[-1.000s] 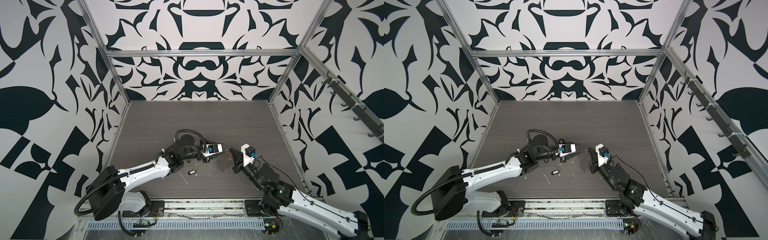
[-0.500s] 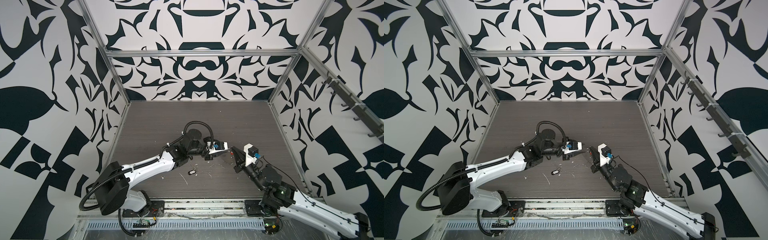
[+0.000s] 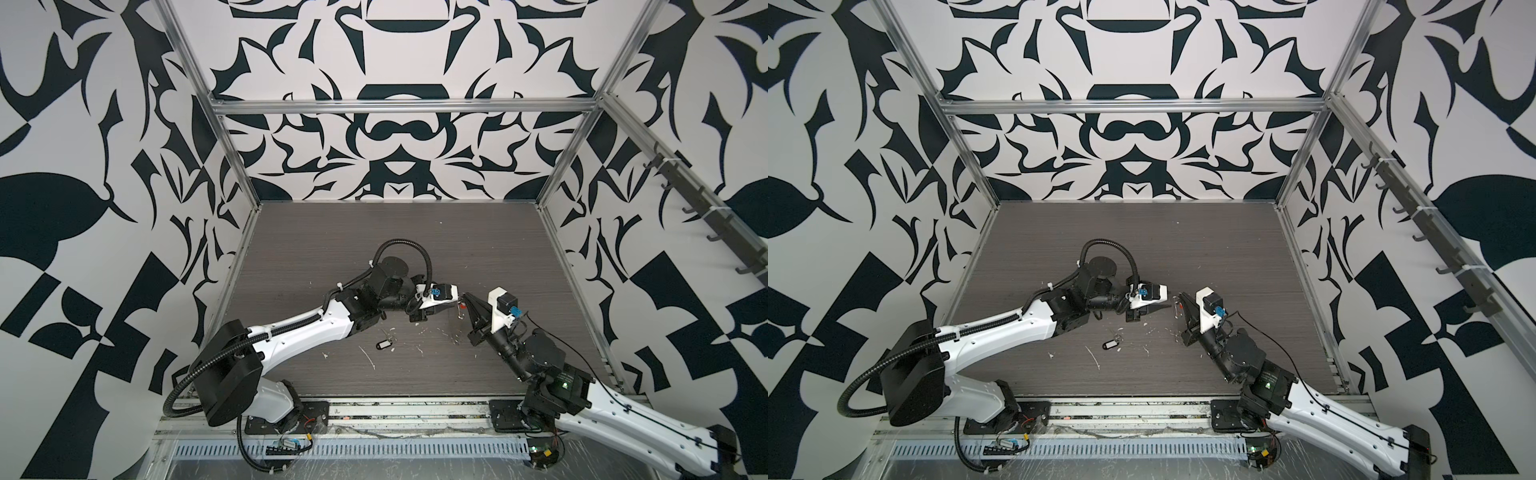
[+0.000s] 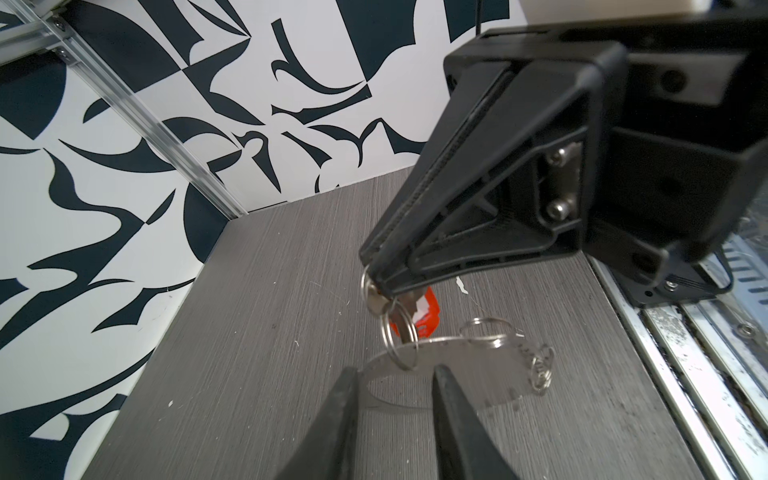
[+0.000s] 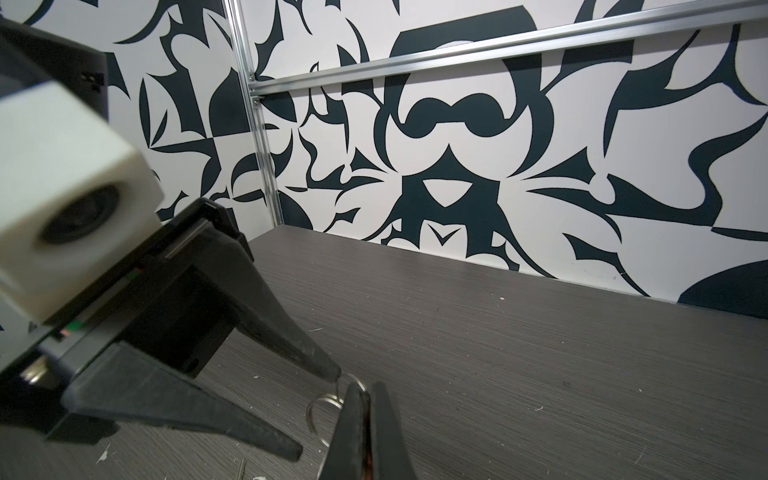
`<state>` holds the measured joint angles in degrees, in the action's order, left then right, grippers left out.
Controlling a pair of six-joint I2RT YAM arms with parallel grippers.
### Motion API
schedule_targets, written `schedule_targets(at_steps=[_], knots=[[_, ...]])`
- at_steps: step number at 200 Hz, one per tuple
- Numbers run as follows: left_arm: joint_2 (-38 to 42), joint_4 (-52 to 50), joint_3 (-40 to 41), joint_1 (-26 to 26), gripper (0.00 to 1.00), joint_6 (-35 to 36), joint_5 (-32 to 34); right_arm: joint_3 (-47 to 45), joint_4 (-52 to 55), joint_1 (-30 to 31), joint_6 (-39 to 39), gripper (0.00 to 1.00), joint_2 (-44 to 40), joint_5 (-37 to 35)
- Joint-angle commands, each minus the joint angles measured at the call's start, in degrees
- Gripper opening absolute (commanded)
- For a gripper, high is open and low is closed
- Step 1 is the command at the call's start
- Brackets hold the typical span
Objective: Attach keys to a key ring
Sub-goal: Insert the key into the keyring.
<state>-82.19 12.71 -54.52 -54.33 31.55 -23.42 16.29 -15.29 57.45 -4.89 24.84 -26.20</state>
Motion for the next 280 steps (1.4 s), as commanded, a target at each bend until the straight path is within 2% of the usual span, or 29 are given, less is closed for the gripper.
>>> schedule_targets(at_steps=[1,53,97,147,198,227,252,280], knots=[[-0.4,-0.6,-1.6,-0.5,0.32,0.4,-1.3,0.7,-4.5,-0.2,0.7,0.00,0.3,0.6],[-0.1,0.9,-1.3,-0.9,0.27,-1.1,-0.9,0.9,-4.7,-0.2,1.5,0.00,1.1,1.7],[-0.4,1.4,-1.4,-1.0,0.09,-1.2,0.1,0.8,-4.7,-0.2,2.3,0.00,1.0,2.5],[-0.3,1.8,-1.2,-1.0,0.00,-1.2,1.0,0.8,-4.5,-0.2,2.3,0.00,0.5,2.6],[0.4,3.1,-0.2,-1.0,0.00,-1.4,1.3,0.7,-4.6,-0.2,1.5,0.00,0.8,0.5],[2.4,11.0,3.7,-1.0,0.00,-3.0,4.0,0.7,-4.0,-0.2,0.5,0.00,0.5,-4.4],[4.7,19.0,8.5,-1.0,0.00,-4.0,5.5,0.5,-3.6,-0.2,0.3,0.00,-0.2,-4.8],[6.1,21.7,10.4,-1.0,0.00,-4.3,6.0,0.7,-3.6,-0.2,0.0,0.00,0.3,-4.7]])
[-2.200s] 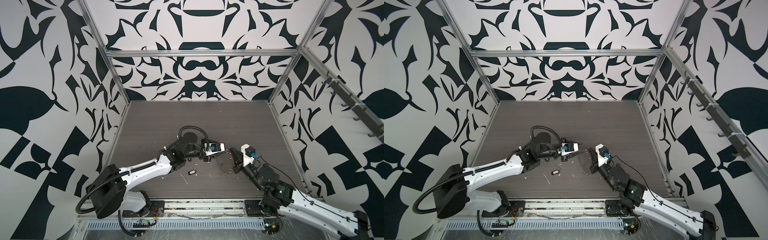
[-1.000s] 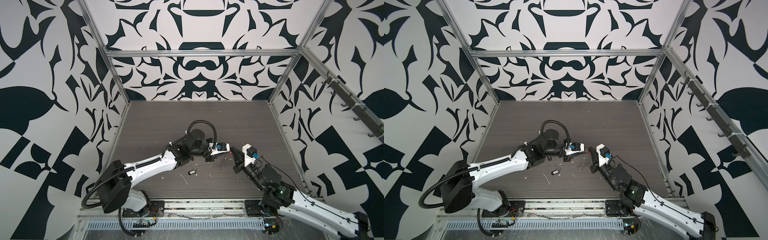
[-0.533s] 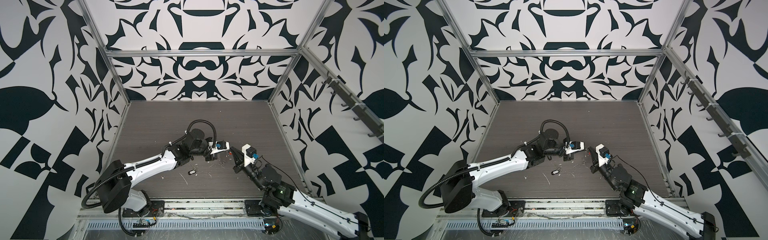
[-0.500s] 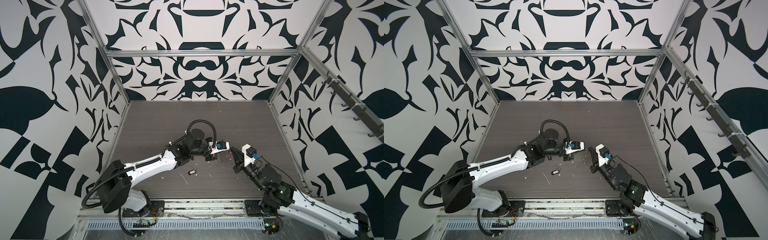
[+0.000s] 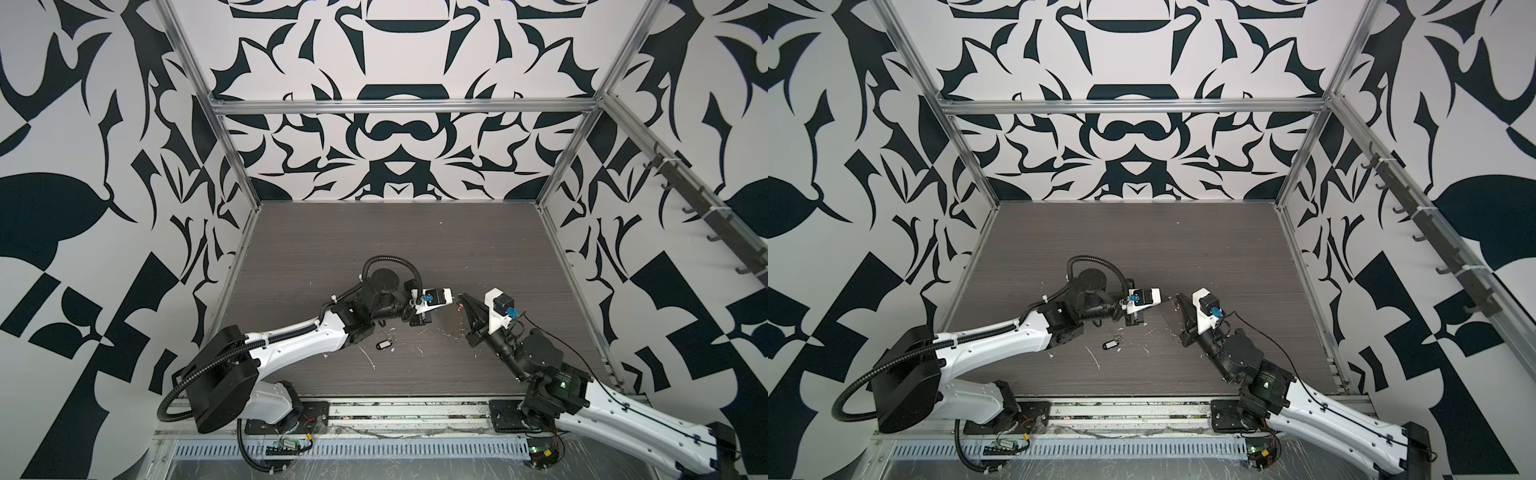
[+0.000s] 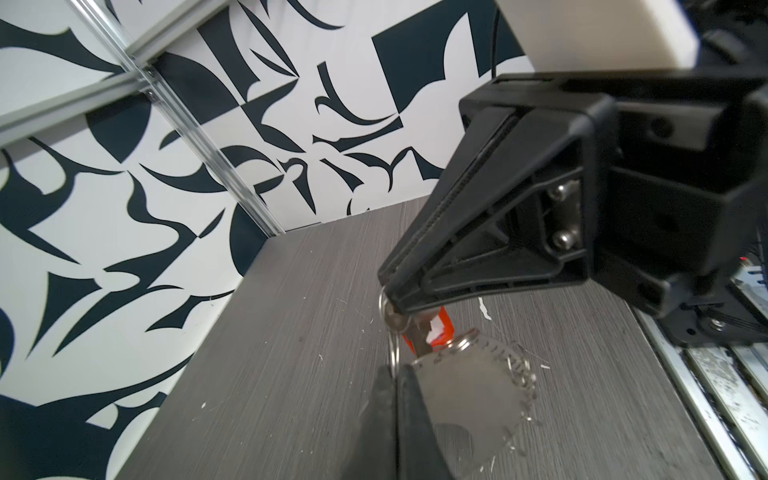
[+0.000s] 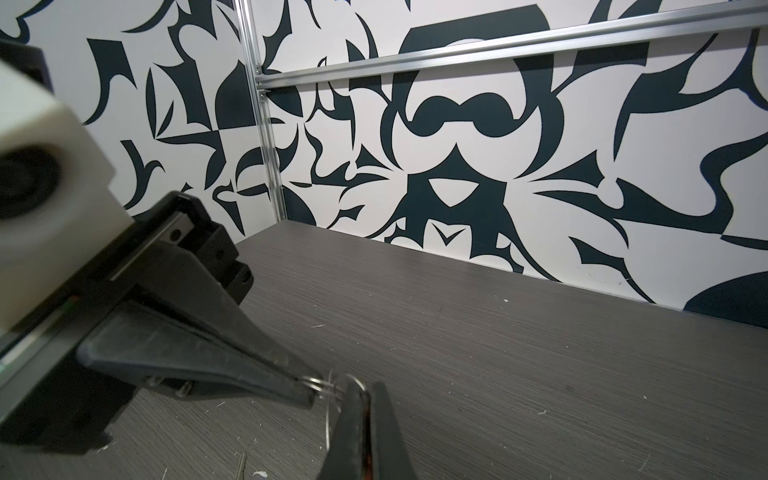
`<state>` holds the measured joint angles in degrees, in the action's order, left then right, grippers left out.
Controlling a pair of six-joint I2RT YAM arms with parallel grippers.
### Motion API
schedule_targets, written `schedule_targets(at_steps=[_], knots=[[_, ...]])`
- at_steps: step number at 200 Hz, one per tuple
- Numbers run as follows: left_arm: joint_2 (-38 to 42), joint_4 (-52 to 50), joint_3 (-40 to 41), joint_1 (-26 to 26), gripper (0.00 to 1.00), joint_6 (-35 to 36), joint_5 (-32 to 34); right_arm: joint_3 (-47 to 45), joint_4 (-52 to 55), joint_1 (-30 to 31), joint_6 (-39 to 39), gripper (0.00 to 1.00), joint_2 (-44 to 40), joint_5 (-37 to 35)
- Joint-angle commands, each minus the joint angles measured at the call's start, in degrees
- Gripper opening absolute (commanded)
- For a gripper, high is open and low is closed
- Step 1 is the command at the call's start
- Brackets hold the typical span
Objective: Attach keys to a key ring
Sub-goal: Insert the key into the keyring.
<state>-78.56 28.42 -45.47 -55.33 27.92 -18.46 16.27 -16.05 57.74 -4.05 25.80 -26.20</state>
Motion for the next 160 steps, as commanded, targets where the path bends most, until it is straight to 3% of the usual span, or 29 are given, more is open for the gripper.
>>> schedule_targets(at_steps=[1,104,160], knots=[[2.4,6.0,1.4,0.0,0.00,-0.7,1.0,0.8,-2.8,-0.5,-0.9,0.00,-0.6,-4.6],[2.4,6.0,1.5,0.0,0.00,-0.3,0.3,1.1,-2.8,-0.5,-0.9,0.00,0.0,-3.5],[1.5,0.8,-0.6,0.0,0.00,2.0,0.2,1.0,-2.4,-0.5,-1.2,0.00,-1.0,-2.7]])
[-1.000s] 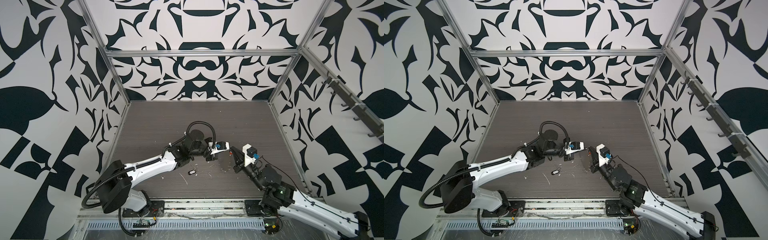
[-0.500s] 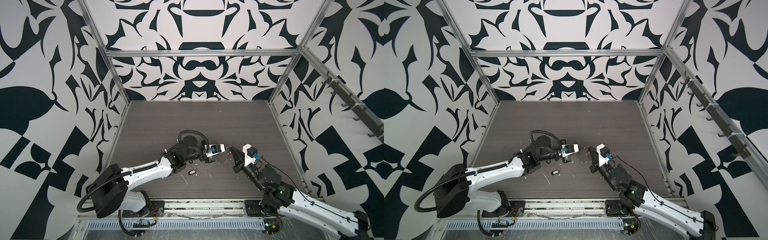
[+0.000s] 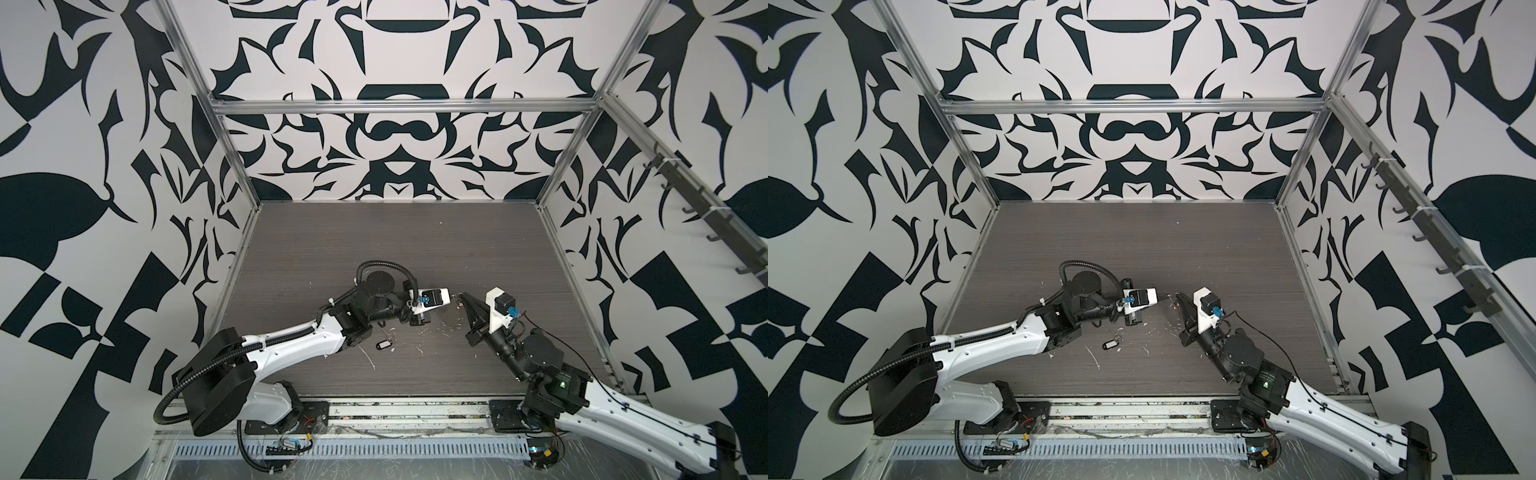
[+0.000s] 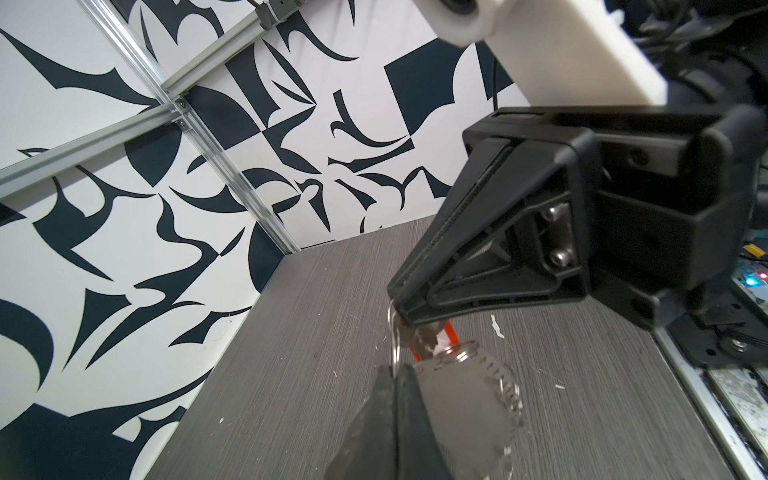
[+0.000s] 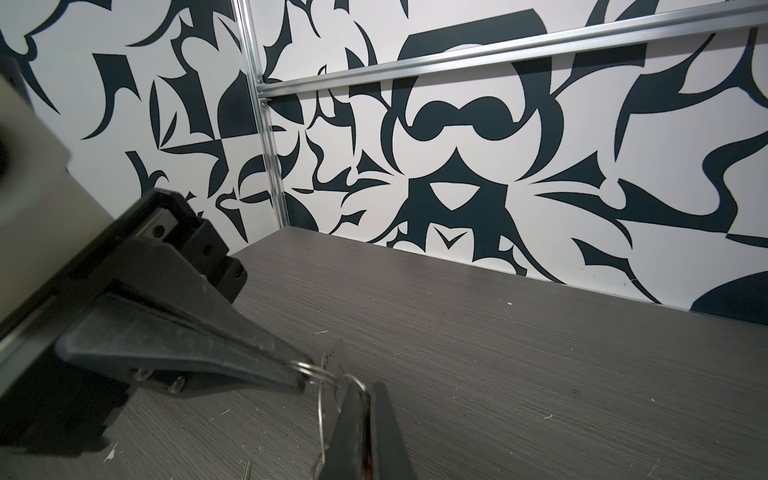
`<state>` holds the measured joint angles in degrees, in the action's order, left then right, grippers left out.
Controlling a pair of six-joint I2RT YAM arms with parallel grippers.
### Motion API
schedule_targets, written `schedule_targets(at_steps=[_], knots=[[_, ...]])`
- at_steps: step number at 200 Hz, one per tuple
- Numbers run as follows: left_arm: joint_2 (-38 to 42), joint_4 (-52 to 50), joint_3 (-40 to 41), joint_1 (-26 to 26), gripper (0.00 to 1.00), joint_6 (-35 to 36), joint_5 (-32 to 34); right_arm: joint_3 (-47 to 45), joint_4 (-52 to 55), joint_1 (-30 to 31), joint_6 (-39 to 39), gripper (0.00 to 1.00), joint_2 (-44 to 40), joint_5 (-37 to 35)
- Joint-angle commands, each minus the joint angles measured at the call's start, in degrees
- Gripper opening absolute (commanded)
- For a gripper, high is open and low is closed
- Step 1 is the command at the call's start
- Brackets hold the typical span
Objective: Attach keys to a key ring
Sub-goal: Insert the key into the keyring.
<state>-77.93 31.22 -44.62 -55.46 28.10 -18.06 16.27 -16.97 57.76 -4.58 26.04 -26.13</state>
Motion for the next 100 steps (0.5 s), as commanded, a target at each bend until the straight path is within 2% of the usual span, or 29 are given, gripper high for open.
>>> schedule_targets(at_steps=[1,29,95,100], knots=[[0.9,-2.1,-1.5,0.2,0.00,1.8,-0.1,1.0,-1.5,-0.5,-0.7,0.00,-1.3,-2.8],[0.1,-5.2,-2.9,0.2,0.00,3.3,1.5,0.7,-1.3,-0.5,-0.7,0.00,-2.1,-2.7],[-0.1,-5.1,-3.0,0.2,0.00,3.4,1.4,0.8,-1.5,-0.5,-0.8,0.00,-1.7,-2.4],[-0.1,-5.0,-3.0,0.2,0.03,3.3,1.4,0.8,-1.4,-0.5,-0.8,0.00,-1.7,-2.4]])
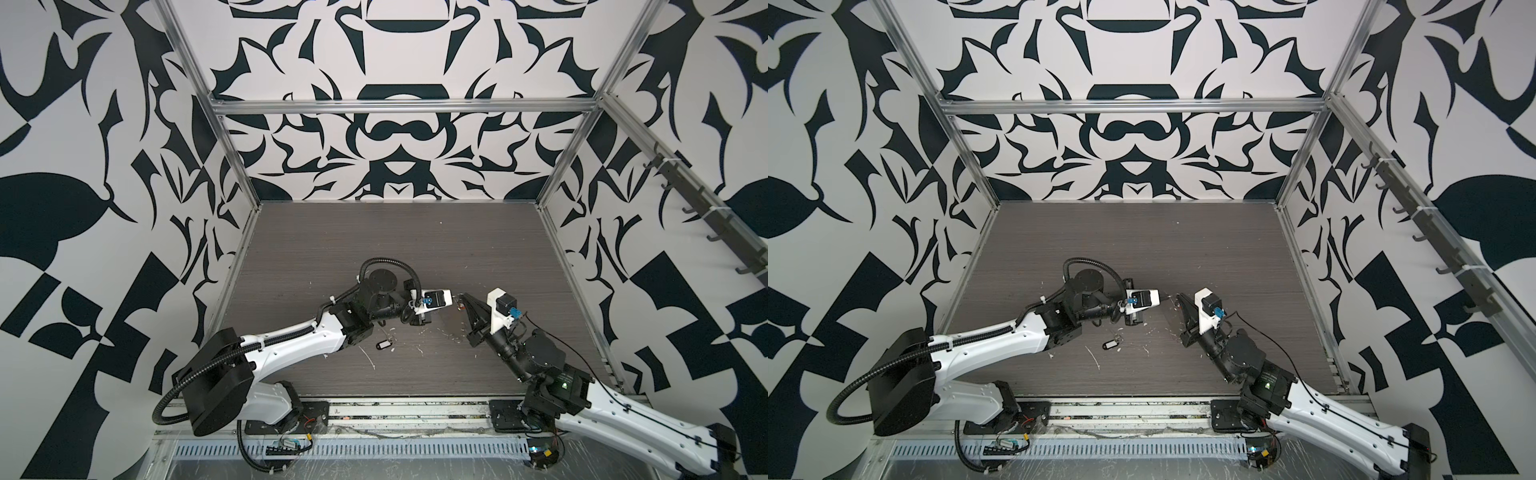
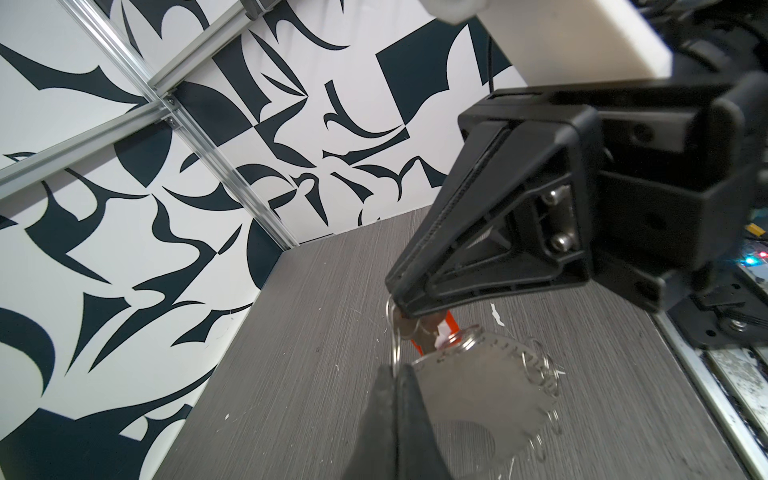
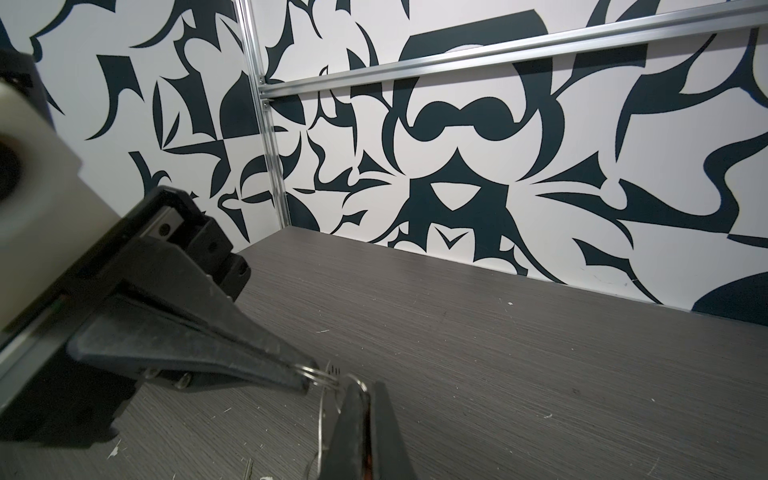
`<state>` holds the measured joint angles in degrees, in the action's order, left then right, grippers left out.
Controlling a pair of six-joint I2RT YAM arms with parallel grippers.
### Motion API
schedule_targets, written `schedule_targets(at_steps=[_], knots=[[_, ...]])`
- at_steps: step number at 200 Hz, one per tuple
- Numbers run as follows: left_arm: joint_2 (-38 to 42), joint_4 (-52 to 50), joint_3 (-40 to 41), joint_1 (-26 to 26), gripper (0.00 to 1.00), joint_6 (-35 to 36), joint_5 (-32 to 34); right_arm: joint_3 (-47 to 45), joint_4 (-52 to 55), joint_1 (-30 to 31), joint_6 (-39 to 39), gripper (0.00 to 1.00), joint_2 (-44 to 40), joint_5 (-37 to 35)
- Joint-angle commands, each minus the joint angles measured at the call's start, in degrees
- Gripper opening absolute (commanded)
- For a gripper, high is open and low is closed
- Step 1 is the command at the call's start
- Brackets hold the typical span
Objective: Attach keys to a key ring
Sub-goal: Insert the key into the keyring.
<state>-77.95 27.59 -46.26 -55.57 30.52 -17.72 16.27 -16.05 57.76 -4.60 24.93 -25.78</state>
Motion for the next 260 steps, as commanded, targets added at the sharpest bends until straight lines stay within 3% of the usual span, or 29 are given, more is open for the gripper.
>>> schedule_targets(at_steps=[1,43,61,175,260], knots=[[-0.1,-1.3,-1.3,0.3,0.03,0.9,1.1,0.8,-2.3,-0.5,-0.8,0.00,-0.6,-2.8],[0.3,-0.6,-0.8,0.3,0.26,0.8,1.1,0.9,-2.2,-0.5,-0.7,0.00,-0.7,-2.8],[0.6,0.0,-0.3,0.3,0.31,0.7,1.1,0.9,-2.2,-0.5,-0.7,0.00,-0.6,-2.8],[2.5,2.7,1.6,0.3,0.44,-0.7,-0.4,1.3,-2.3,-0.5,-0.4,0.00,0.2,-2.5],[-2.4,-8.9,-5.8,0.2,0.43,0.7,-2.9,1.6,-1.6,-0.5,-0.7,0.00,0.5,-2.3]])
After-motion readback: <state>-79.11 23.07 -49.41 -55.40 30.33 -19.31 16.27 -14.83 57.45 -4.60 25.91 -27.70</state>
